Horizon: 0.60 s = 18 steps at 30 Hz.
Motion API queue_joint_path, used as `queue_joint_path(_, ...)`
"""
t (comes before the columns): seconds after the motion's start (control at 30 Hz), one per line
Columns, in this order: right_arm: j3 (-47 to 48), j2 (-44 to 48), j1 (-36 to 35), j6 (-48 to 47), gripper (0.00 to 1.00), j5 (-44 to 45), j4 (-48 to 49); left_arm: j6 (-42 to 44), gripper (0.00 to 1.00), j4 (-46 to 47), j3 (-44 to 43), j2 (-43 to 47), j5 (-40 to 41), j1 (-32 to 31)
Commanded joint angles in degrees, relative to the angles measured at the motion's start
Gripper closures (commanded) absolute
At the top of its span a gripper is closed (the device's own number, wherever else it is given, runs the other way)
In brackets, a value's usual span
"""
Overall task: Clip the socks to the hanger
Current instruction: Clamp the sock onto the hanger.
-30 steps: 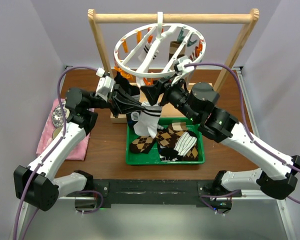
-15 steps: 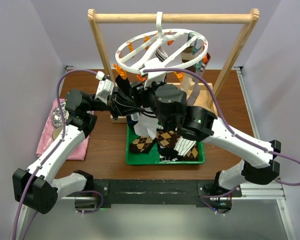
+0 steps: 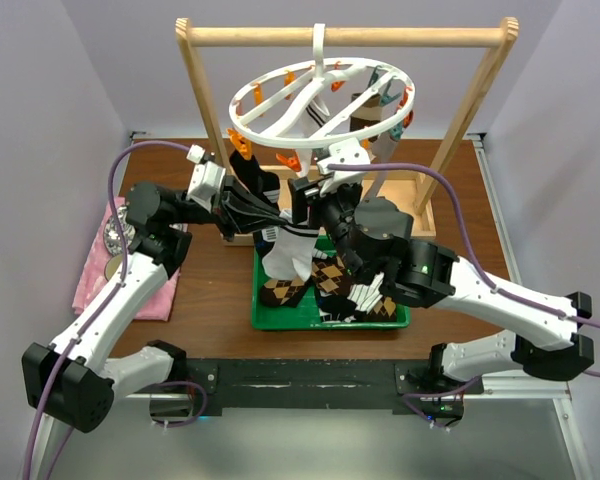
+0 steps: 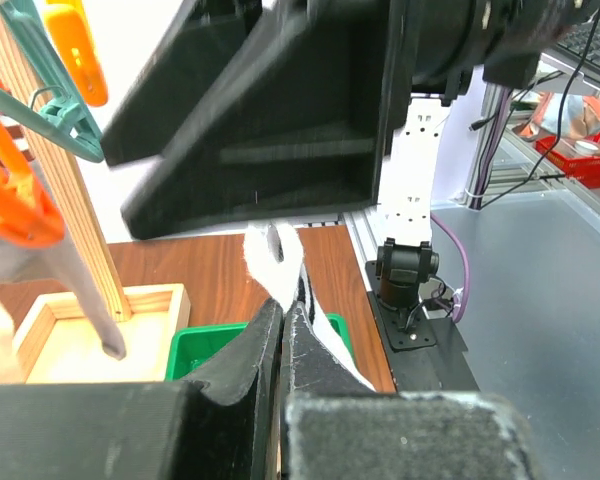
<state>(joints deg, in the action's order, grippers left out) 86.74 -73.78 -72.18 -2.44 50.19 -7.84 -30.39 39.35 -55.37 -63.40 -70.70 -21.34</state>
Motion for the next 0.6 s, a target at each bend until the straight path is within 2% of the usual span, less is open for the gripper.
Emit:
queue_joint_path(0.0,0.62,2.5,-0.24,2.0,0.37,-2.02,3.09,1.39,1.0,0.81,0.27,1.43,0.03,0.34)
queue_joint_path(0.1,1.06,3.38,-0.24,6.83,0.37,-3.61,0.29,2.17,1.0,-0.24,-0.26,1.69,-0.32,0.34)
queue_joint_path(0.27,3.43,1.19,-1.03,6.57,0.32,-5.11,-1.04,3.32,1.0,-3.13,-0.17,2.4,-0.06,0.34)
queue_joint_path(0.37,2.91,0.92,-2.61,3.41,0.29,-3.79,1.24,5.43,1.0,-6.47,-0.44,3.01,0.56,0.34)
queue_joint_path(0.57,4.75,0.39,-2.7,-3.79,0.26,-1.68,3.26,6.57,1.0,-7.27,-0.35,3.81,1.0,0.34)
